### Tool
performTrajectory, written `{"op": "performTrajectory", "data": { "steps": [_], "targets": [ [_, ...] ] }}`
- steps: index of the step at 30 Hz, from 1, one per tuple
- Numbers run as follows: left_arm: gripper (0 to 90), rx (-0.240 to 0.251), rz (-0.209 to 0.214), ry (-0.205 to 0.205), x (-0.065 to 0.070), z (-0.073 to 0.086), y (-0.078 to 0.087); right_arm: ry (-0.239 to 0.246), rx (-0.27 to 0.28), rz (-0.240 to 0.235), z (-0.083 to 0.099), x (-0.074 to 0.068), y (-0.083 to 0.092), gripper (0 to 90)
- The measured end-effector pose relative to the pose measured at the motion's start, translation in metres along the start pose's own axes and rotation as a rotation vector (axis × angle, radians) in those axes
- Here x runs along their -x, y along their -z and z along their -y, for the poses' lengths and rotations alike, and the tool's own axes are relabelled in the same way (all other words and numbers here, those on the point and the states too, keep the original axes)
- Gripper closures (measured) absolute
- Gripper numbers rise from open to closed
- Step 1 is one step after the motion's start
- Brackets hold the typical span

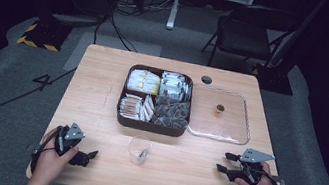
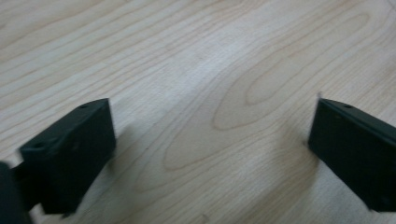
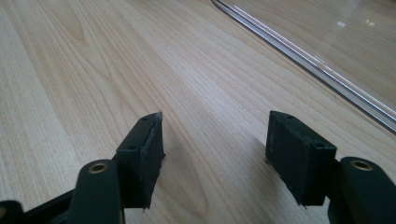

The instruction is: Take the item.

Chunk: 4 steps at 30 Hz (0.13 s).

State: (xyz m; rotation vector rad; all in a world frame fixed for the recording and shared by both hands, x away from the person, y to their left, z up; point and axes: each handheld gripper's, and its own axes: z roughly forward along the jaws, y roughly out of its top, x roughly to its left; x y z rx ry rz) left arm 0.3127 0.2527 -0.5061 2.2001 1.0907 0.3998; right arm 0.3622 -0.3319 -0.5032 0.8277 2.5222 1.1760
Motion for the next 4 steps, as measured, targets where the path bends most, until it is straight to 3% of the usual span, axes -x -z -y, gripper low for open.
{"op": "performTrajectory", "data": {
  "steps": [4],
  "targets": [
    [0.0,0.001,-0.003,0.004,0.0004,-0.0005,-0.0006,0.011,0.0,-0.011,0.0001,0.0014,0.0001,36.8]
  ]
}}
